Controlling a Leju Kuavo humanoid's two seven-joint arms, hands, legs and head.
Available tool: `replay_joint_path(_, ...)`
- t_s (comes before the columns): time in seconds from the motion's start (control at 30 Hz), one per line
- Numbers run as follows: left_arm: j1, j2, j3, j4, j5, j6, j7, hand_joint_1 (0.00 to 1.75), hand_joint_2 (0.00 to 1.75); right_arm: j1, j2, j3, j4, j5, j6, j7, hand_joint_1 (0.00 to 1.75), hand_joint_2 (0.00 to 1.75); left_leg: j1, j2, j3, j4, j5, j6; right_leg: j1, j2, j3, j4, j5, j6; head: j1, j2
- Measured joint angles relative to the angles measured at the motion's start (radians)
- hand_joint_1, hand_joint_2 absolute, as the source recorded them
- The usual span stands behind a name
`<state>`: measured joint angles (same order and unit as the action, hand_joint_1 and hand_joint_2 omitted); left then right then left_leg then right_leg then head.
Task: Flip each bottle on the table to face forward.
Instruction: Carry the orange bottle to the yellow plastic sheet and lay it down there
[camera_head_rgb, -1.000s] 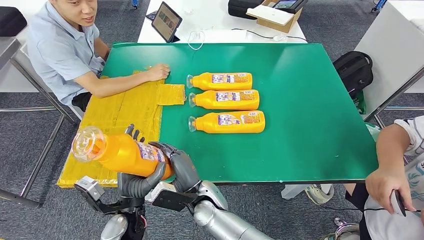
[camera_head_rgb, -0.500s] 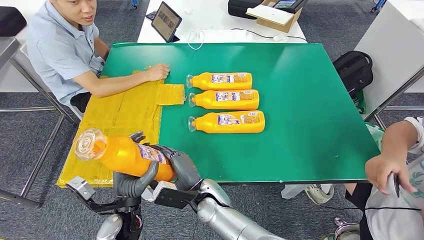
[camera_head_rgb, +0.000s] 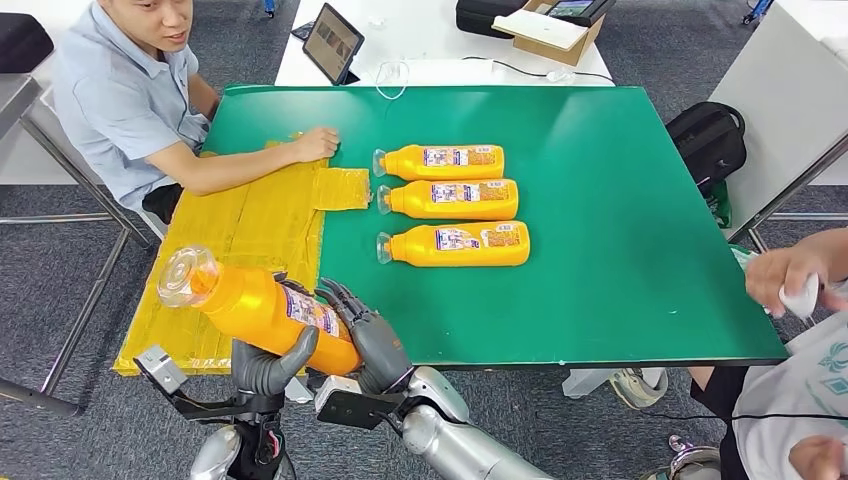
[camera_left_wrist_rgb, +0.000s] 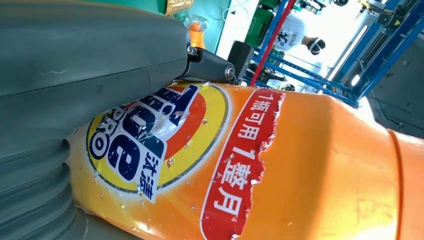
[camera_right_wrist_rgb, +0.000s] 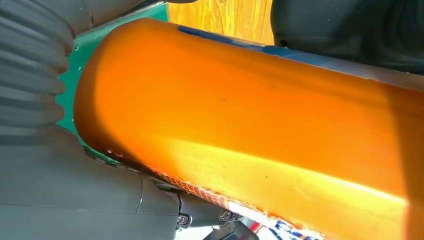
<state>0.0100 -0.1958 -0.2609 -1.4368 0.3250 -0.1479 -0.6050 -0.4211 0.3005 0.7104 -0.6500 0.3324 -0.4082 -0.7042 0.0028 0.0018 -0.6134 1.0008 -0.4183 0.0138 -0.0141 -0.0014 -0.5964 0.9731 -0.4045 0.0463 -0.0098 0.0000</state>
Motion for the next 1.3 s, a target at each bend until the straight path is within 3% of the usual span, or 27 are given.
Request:
replay_joint_path(0.1, 0.0, 0.0, 0.0, 0.0, 0.001, -0.001, 0.003, 1.75, 1.75, 0.003, -0.001, -0.003, 0.0, 0.004, -0.007, 0.0, 0.0, 1.75, 0.0, 0.0, 0.0, 0.0, 0.0, 0.0, 0.0, 0.0, 0.0, 0.0, 0.0, 0.0, 0.0, 0.0)
replay_joint_path(0.23, -0.008, -0.001, -0.001, 0.007, 0.008, -0.013, 0.019, 1.75, 1.75, 0.016, -0.01, -0.006, -0.016, 0.029, -0.064, 0.001, 0.0, 0.0, 0.0, 0.0, 0.0, 0.0, 0.0, 0.0, 0.0, 0.0, 0.0, 0.0, 0.0, 0.0, 0.0, 0.0)
replay_joint_path(0.37, -0.03, -0.005, -0.004, 0.021, -0.015, 0.023, 0.025, 1.75, 1.75, 0.046, -0.037, -0.007, -0.076, 0.096, -0.17, 0.005, 0.0, 0.0, 0.0, -0.001, 0.0, 0.0, 0.0, 0.0, 0.0, 0.0, 0.0, 0.0, 0.0, 0.0, 0.0, 0.0)
replay_joint_path(0.53, -0.09, -0.003, 0.01, 0.067, -0.184, 0.293, 0.005, 1.75, 1.75, 0.15, -0.109, -0.023, -0.254, 0.236, -0.28, 0.005, 0.0, 0.0, 0.0, -0.003, 0.0, 0.0, 0.0, 0.0, 0.0, -0.001, 0.001, 0.0, 0.0, 0.0, 0.0, 0.0)
replay_joint_path(0.67, -0.137, 0.012, 0.054, 0.114, -0.342, 0.493, -0.004, 1.75, 1.75, 0.283, -0.138, -0.136, -0.448, 0.39, -0.286, 0.005, 0.0, 0.0, 0.0, -0.004, -0.001, 0.0, 0.0, 0.0, 0.0, -0.001, 0.0, 0.0, 0.0, 0.0, 0.0, 0.0)
replay_joint_path(0.8, -0.183, 0.034, 0.095, 0.173, -0.581, 0.659, 0.007, 1.75, 1.75, 0.384, -0.14, -0.292, -0.654, 0.418, -0.288, 0.005, 0.0, 0.0, 0.0, -0.004, -0.001, 0.0, 0.0, 0.0, 0.0, -0.001, 0.0, 0.0, 0.0, 0.0, 0.0, 0.0)
replay_joint_path(1.0, -0.307, 0.06, 0.126, 0.323, -0.778, 0.709, 0.072, 1.75, 1.75, 0.439, -0.108, -0.433, -0.833, 0.401, -0.289, 0.005, 0.0, 0.0, 0.0, -0.004, -0.001, 0.0, 0.001, 0.001, 0.0, -0.001, 0.001, 0.0, 0.001, 0.0, 0.0, 0.0)
replay_joint_path(1.13, -0.382, 0.069, 0.141, 0.425, -0.811, 0.719, 0.084, 1.75, 1.75, 0.452, -0.101, -0.456, -0.868, 0.413, -0.289, 0.005, 0.0, 0.0, 0.0, -0.004, 0.0, 0.0, 0.001, 0.001, 0.0, -0.001, 0.002, 0.0, 0.001, 0.001, 0.0, 0.0)
replay_joint_path(1.3, -0.418, 0.074, 0.146, 0.484, -0.817, 0.723, 0.084, 1.75, 1.75, 0.458, -0.097, -0.471, -0.888, 0.416, -0.289, 0.005, 0.0, 0.0, 0.0, -0.004, -0.001, 0.0, 0.001, 0.001, 0.0, -0.001, 0.001, 0.0, 0.001, 0.001, 0.0, 0.0)
